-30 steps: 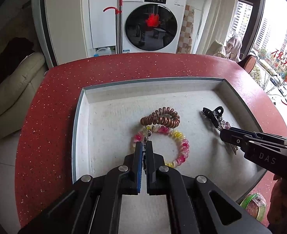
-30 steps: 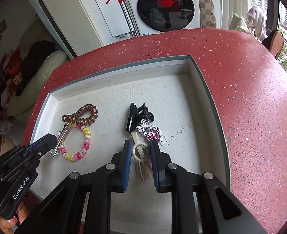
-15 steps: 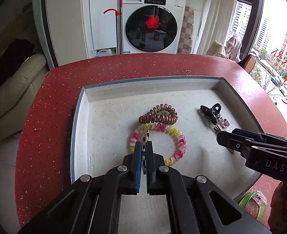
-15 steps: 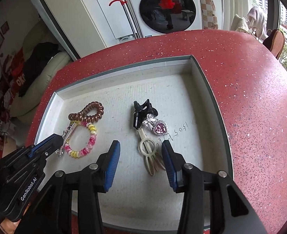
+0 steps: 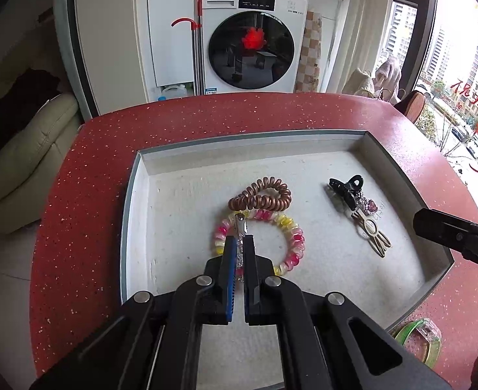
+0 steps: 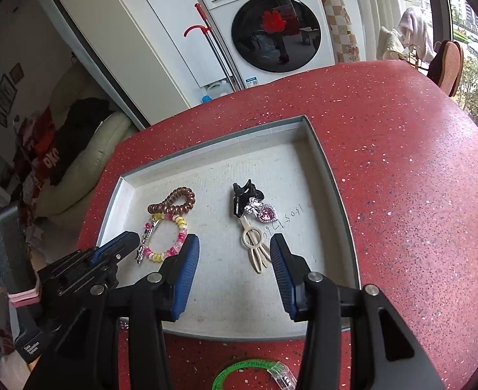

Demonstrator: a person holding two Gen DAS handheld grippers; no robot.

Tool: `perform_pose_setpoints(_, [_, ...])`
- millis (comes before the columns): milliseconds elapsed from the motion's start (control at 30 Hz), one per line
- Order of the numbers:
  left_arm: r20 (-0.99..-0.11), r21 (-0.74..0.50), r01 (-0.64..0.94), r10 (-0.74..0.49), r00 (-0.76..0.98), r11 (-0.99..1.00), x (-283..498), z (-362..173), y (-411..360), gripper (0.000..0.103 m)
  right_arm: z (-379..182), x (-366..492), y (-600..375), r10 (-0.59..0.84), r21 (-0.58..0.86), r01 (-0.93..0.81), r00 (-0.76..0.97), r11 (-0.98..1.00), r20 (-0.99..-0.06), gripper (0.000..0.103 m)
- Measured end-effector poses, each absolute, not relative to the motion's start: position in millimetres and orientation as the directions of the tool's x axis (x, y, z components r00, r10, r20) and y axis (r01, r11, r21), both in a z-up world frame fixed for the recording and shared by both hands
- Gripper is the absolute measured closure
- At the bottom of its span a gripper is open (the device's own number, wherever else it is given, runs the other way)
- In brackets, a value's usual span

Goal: Organize jewelry
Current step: 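Lower the silver barrette onto the beaded bracelet and open the left tool, then move both tools back toward the silver heart charm and green bangle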

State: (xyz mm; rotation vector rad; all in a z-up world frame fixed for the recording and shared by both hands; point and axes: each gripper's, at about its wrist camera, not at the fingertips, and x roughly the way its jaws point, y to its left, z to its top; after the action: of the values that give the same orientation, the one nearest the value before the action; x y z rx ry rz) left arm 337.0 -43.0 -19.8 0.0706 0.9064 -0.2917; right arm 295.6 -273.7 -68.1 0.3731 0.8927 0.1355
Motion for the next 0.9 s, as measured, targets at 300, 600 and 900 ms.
perform_pose_setpoints(300, [-0.777,-0.066,0.276,-0.223,0.589,0.959,333.9,-7.7,-42.6,0.082,-59.1,276.6,-284.9,0.277,0.400,0.049,0.643,0.915,-0.714,0.054])
perform_pose_setpoints(600, [-0.772,-0.099,0.256,-0.237,0.590,0.961,323.3,6.2,-28.4,0.082,-57.2,258.9,-294.0,0.292,0.424,0.052,0.648,0.904,-0.703,0.029])
perform_pose_setpoints(900, [-0.748,-0.056,0.234,-0.196,0.634,0.971,319.3,-3.1,-25.1,0.000,-57.9,239.9,-297.6,0.296,0.432,0.053,0.652,0.901,-0.698,0.020])
